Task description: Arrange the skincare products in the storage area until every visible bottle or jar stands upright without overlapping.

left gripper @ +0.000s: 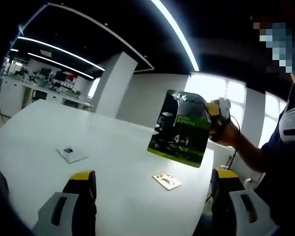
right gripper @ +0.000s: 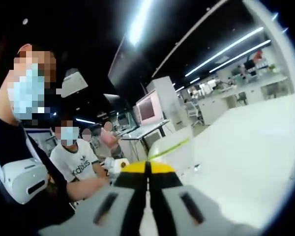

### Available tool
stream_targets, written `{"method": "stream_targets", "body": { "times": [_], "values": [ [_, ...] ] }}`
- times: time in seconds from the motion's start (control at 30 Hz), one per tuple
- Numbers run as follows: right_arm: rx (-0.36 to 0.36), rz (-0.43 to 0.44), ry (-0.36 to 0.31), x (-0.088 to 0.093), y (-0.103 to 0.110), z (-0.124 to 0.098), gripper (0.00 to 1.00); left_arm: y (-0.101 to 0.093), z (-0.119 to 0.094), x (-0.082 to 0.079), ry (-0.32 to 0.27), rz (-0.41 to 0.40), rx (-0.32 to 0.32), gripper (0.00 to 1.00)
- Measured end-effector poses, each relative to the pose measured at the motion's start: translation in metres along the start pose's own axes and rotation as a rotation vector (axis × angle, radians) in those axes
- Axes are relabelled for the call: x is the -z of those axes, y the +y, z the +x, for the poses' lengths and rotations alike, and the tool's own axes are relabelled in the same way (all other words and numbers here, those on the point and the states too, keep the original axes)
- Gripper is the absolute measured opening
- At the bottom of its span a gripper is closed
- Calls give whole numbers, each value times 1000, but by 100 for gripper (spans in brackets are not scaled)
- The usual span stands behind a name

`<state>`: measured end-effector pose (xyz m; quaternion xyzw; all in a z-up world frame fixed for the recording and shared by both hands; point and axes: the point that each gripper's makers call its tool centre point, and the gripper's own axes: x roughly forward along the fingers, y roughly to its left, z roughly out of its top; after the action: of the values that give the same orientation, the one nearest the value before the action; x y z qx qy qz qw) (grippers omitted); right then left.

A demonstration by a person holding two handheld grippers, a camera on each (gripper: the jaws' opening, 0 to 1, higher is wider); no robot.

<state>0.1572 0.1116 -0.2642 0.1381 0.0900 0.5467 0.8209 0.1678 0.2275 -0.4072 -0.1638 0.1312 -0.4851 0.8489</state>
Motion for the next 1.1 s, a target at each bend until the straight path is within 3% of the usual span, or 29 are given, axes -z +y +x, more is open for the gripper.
{"method": "stream_targets", "body": {
  "times": [0.27, 0.6, 0.8, 1.1],
  "values": [
    [-8, -16, 30, 7, 2, -2, 0, -3, 2, 8, 49, 29, -5, 100],
    [-33, -35, 68, 7, 7, -3, 0, -3, 3, 10, 61, 11, -2, 100],
    [-57, -30, 115, 11, 12, -2, 0, -9, 6, 2, 46, 14, 19, 100],
    [-123, -34, 148, 14, 24, -4, 0, -8, 9, 2, 63, 26, 23, 100]
  ]
}}
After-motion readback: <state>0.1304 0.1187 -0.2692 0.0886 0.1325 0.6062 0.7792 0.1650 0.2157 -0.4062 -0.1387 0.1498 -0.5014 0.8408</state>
